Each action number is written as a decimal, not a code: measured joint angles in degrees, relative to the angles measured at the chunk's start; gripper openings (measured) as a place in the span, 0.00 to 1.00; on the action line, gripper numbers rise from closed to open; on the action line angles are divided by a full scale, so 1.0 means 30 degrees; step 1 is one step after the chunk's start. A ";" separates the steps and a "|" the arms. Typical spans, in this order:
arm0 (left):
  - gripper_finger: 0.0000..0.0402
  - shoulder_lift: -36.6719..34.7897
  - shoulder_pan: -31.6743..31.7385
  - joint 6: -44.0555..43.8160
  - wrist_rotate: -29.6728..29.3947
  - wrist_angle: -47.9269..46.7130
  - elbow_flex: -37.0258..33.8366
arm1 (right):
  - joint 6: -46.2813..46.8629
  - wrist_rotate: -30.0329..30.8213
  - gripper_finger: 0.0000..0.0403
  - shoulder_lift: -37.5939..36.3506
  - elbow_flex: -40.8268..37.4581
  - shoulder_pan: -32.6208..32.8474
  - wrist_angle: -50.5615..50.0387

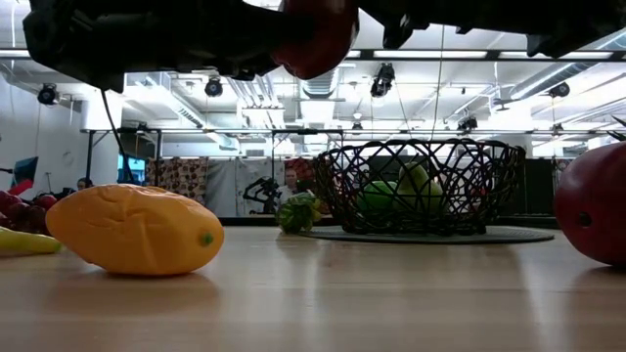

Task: Build produce basket
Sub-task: Put the red apple into the wire basket

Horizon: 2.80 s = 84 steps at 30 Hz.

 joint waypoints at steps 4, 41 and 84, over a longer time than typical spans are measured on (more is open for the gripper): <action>0.75 0.0000 0.0013 0.0007 0.0002 0.0000 0.0000 | 0.0261 0.0009 0.10 0.0000 0.0000 -0.0030 -0.0030; 0.75 0.0000 0.0006 -0.0015 0.0013 -0.0385 0.0000 | 0.0211 -0.0020 0.04 0.0007 -0.0015 -0.0061 -0.0600; 0.96 -0.0022 0.0020 0.0512 0.0104 -0.0807 0.0013 | -0.0076 -0.0096 0.02 0.0022 -0.0044 -0.0066 -0.0817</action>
